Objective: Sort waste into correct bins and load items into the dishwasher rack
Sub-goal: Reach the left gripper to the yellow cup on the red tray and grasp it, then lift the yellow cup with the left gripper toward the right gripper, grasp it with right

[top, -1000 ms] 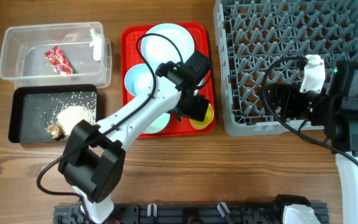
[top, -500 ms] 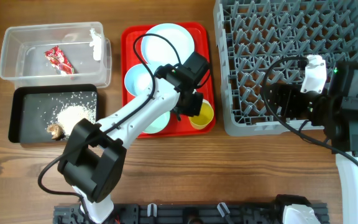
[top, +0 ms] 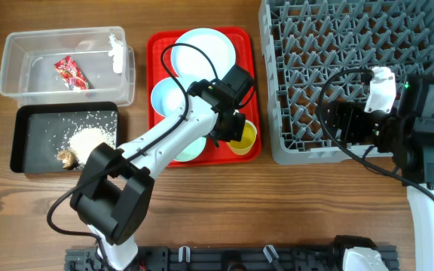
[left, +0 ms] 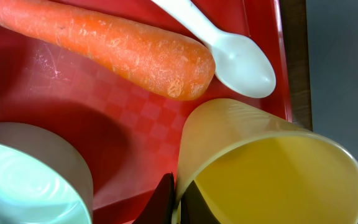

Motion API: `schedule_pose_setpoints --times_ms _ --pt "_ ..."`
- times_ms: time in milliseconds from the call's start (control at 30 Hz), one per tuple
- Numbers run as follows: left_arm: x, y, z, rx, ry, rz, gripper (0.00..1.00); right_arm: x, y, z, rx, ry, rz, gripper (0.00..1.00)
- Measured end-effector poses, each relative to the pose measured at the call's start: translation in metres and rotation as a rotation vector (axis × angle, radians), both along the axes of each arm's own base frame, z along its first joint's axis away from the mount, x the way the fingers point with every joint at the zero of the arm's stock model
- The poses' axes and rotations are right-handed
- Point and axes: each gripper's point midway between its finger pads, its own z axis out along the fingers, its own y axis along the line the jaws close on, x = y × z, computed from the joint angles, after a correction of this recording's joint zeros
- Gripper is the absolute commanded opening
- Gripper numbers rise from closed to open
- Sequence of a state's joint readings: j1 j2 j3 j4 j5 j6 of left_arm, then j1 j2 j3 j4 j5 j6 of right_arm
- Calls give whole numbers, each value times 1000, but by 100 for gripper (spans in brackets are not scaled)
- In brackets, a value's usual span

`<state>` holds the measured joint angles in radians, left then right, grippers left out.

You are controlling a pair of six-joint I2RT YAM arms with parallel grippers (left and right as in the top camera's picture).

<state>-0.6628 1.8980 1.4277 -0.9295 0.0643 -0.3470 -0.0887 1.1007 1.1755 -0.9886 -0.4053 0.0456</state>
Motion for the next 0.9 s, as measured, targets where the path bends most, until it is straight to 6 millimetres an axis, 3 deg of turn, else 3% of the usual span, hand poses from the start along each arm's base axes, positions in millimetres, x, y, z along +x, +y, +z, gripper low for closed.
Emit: schedule_pose_setpoints --times_ms 200,333,400,533,667,900 --pt "-7 6 0 8 44 8 4 1 -1 0 19 10 -28 86" --pt "-5 20 18 -20 92 56 4 8 1 7 58 -14 -59 88" --pt "8 24 45 -106 69 97 4 11 5 15 90 -44 -48 88" --pt "40 39 127 -379 -57 174 4 15 19 34 158 -120 8 91" --pt "49 54 192 -644 -124 174 4 20 37 61 245 -221 108 96" --pt "43 47 244 -996 -85 23 4 19 72 125 382 -477 390 98"
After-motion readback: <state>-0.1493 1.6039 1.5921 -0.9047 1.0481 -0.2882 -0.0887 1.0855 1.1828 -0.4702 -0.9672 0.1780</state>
